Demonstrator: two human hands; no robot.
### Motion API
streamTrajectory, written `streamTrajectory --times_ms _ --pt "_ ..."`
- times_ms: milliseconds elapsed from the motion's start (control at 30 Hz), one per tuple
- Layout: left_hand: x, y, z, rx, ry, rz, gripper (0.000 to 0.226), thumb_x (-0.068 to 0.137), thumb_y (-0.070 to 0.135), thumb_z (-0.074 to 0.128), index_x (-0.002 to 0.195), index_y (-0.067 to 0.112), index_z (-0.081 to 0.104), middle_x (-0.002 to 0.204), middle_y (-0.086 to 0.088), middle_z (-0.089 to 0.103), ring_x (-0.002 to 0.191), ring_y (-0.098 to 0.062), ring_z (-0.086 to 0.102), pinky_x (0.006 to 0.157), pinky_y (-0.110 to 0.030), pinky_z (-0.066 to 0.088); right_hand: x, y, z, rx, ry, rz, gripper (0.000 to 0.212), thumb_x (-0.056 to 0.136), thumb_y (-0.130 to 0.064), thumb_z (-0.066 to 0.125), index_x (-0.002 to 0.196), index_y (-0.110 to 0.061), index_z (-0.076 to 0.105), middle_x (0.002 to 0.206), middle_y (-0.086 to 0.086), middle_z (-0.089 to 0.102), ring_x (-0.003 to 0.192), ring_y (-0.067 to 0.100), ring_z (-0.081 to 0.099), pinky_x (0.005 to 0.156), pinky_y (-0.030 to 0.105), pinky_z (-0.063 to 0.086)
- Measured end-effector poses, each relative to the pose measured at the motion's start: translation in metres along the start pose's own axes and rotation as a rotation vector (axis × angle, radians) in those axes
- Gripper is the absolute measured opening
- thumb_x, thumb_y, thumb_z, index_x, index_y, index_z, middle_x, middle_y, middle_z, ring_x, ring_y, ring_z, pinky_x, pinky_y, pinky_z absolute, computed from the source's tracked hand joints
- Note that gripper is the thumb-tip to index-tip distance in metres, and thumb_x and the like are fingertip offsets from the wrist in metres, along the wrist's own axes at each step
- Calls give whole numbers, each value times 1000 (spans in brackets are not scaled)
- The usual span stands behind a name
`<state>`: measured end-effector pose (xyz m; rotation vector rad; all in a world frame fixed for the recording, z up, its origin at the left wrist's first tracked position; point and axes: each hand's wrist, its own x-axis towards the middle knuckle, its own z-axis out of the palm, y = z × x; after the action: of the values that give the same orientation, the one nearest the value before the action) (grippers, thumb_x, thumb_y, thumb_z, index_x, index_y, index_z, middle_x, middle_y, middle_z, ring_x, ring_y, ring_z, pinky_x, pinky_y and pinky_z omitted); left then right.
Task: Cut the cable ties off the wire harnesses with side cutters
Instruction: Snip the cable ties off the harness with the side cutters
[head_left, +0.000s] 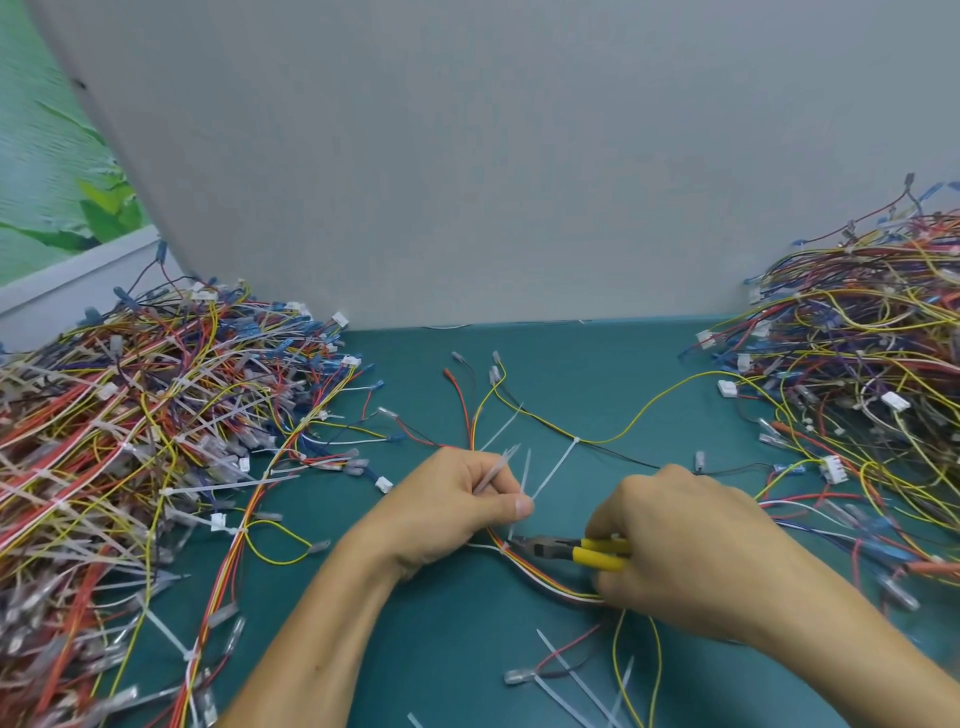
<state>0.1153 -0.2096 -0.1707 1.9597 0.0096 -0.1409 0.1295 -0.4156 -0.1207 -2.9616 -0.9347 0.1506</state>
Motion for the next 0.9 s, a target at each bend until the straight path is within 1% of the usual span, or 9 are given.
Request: streamTrajectory --times_ms 133,200,300,400,567,667,733,800,900 --pt "0 0 0 -12 4 6 17 71 34 71 60 25 62 50 9 37 49 -10 27 50 -25 21 -1 -2 1 9 5 3 28 78 -45 56 102 -33 63 76 -5 47 76 27 49 61 28 37" --pt "0 0 0 -10 7 9 17 71 34 71 60 26 61 50 9 37 50 -10 27 50 -26 21 -2 -3 2 8 -5 9 25 78 -43 56 98 -30 63 74 -5 44 75 27 48 60 29 36" --pt "0 0 0 -6 12 10 18 71 34 71 59 26 61 50 10 37 50 -11 27 52 -28 21 -3 -6 2 -18 -19 7 16 78 -40 56 86 -26 55 70 -5 38 72 28 45 56 29 33" --pt "0 0 1 -17 10 5 18 71 33 70 59 26 61 49 10 37 49 -10 27 50 -26 21 -2 -8 4 -61 -12 3 15 80 -38 56 88 -25 56 69 -4 36 71 28 43 54 30 30" --pt "0 1 1 -5 -12 7 19 72 31 69 58 25 59 46 13 38 44 -6 28 46 -18 23 0 -7 7 -83 0 5 19 80 -35 56 96 -25 60 69 -4 34 72 30 43 56 29 31" --pt "-2 2 0 -47 -17 3 19 73 28 69 60 22 55 45 14 38 42 -5 30 46 -18 25 1 -5 11 -100 -5 -7 16 81 -34 57 92 -23 55 69 -4 33 73 30 42 57 29 30" --pt "-3 3 -1 -105 -7 -9 21 76 22 70 62 20 54 47 10 36 42 -7 28 45 -18 26 1 -4 12 -100 1 -8 15 82 -36 57 89 -23 52 69 -4 32 74 30 42 57 29 29" --pt "-2 5 -2 -205 83 -19 24 85 9 67 66 15 55 52 5 36 46 -9 28 47 -20 25 2 -2 11 -81 23 10 17 83 -39 56 93 -25 53 70 -3 33 76 29 42 60 30 32" --pt "2 9 -8 -432 312 -27 26 96 3 47 71 12 49 59 0 36 49 -10 30 48 -20 25 5 0 14 19 63 -1 26 82 -47 52 98 -27 51 81 -2 48 81 30 48 61 31 33"
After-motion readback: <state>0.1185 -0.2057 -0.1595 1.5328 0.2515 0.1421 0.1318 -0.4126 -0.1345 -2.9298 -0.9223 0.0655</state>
